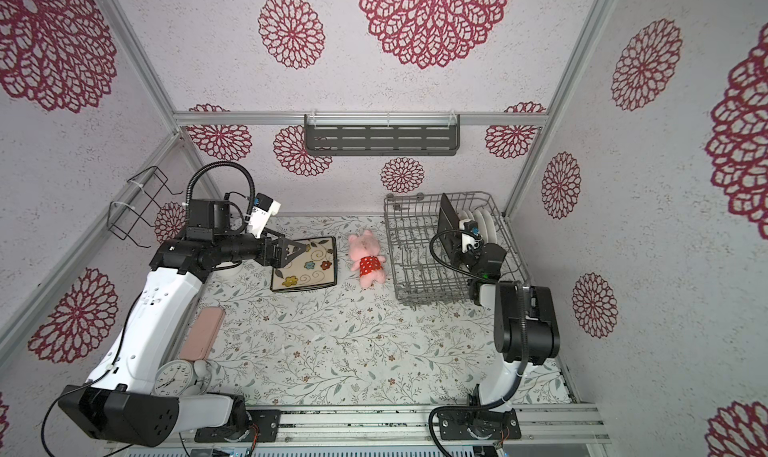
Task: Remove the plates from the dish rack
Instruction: 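Close the right gripper on the dark square plate's edge in the rack, then lift the dark square plate out of the rack toward the left gripper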
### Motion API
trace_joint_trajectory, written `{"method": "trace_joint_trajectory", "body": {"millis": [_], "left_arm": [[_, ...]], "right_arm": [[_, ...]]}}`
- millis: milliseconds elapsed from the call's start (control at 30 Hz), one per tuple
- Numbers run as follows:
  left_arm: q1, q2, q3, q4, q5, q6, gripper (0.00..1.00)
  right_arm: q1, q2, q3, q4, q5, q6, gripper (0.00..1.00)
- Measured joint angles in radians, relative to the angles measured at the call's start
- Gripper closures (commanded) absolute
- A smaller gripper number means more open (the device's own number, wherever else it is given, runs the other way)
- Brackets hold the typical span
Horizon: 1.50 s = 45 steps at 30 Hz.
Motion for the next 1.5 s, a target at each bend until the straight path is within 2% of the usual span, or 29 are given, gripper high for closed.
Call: {"method": "trace_joint_trajectory", "body": {"millis": [533, 933, 1167, 1500], "left_arm": [[0.019, -0.117, -0.051, 0.020, 0.008, -0.008, 0.03], [0.029, -0.161, -0.084, 0.065, 0.021, -0.079, 0.03], [0.029, -0.165, -0.093, 0.163, 0.053, -0.179, 0.03], [0.016, -0.156, -0.134, 0.345, 0.043, -0.405, 0.03]], "right_arm": [[0.118, -0.194, -0.001, -0.229, -0.033, -0.037, 1.00], [0.322, -0.411, 0.038, -0.542, 0.109, -0.310, 1.00], [0.441, -0.505, 0.079, -0.699, 0.193, -0.442, 1.00], [0.557, -0.555, 0.133, -0.752, 0.288, -0.541, 1.00]]}}
